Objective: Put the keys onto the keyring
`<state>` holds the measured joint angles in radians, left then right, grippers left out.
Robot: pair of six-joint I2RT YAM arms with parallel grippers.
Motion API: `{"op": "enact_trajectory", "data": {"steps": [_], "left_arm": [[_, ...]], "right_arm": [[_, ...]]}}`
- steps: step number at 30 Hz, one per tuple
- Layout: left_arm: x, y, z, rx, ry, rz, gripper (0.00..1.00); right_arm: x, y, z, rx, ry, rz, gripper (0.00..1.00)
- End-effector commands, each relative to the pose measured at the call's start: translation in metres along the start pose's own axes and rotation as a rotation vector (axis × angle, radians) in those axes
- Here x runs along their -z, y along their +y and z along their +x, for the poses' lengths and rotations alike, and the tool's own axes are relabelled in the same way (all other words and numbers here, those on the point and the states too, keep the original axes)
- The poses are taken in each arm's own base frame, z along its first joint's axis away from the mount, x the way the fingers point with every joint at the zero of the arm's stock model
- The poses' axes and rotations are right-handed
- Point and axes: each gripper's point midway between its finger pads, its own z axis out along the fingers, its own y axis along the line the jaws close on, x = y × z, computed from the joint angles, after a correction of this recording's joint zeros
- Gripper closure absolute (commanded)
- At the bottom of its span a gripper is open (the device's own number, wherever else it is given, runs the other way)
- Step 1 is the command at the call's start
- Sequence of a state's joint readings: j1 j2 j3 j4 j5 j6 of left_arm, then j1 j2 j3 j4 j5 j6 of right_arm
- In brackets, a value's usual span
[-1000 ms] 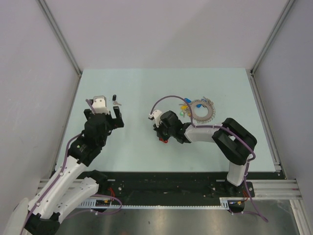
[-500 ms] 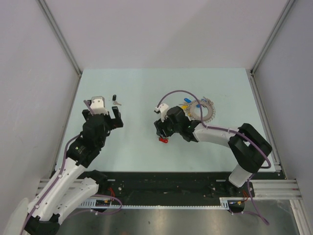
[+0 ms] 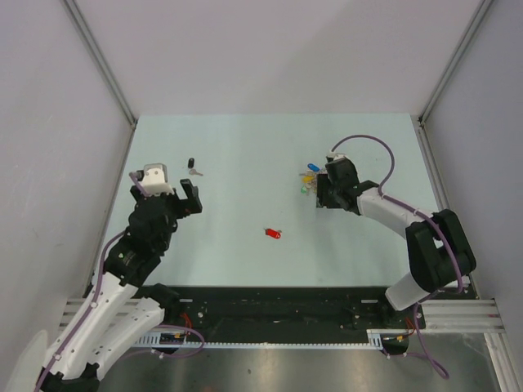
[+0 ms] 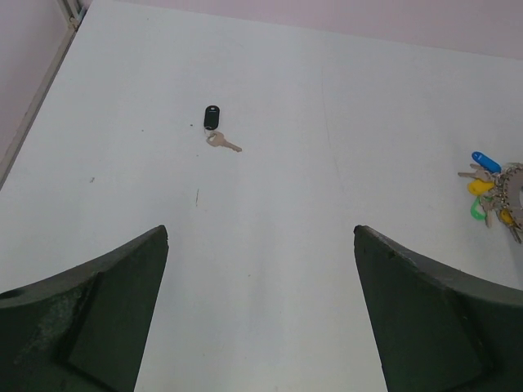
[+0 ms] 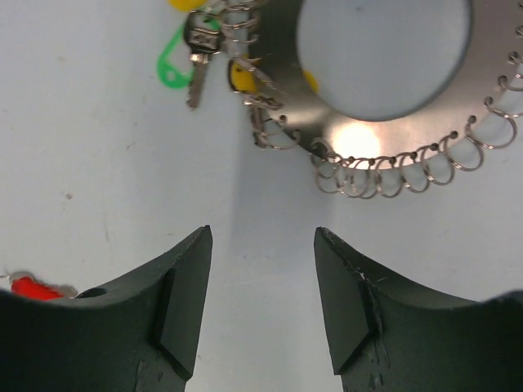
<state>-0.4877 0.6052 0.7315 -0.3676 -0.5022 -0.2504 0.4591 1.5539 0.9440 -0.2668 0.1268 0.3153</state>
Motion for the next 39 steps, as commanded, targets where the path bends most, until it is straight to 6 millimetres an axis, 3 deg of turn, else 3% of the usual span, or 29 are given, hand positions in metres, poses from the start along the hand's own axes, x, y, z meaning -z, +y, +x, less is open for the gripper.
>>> {"op": "enact_trajectory", "data": {"steps": [1, 6, 9, 19, 23, 30, 39], "left_arm": [[0.001, 0.003, -0.007, -0.026, -0.036, 0.004, 0.0], [0.002, 0.004, -0.008, -0.024, -0.042, 0.004, 0.0], [0.003, 0.004, -0.007, -0.026, -0.041, 0.006, 0.0], [0.002, 0.002, -0.006, -0.03, -0.035, 0.012, 0.0], [0.001, 0.002, -0.005, -0.032, -0.031, 0.013, 0.0], [0.001, 0.001, -0.005, -0.031, -0.033, 0.015, 0.0], [0.0, 0.0, -0.004, -0.033, -0.029, 0.022, 0.0]], "right_arm": [[-0.007, -0.017, -0.004, -0.088, 0.012, 0.054, 0.45], [-0.026, -0.053, -0.012, -0.105, 0.031, 0.139, 0.57], [-0.03, -0.061, -0.014, -0.132, 0.044, 0.128, 0.62], [-0.028, -0.054, -0.027, -0.151, 0.026, 0.047, 0.64], [-0.028, -0.052, -0.033, -0.159, 0.007, 0.029, 0.71], [-0.038, -0.063, -0.029, -0.201, 0.027, 0.053, 0.78], [-0.047, -0.058, -0.023, -0.21, 0.055, -0.002, 0.83]]}}
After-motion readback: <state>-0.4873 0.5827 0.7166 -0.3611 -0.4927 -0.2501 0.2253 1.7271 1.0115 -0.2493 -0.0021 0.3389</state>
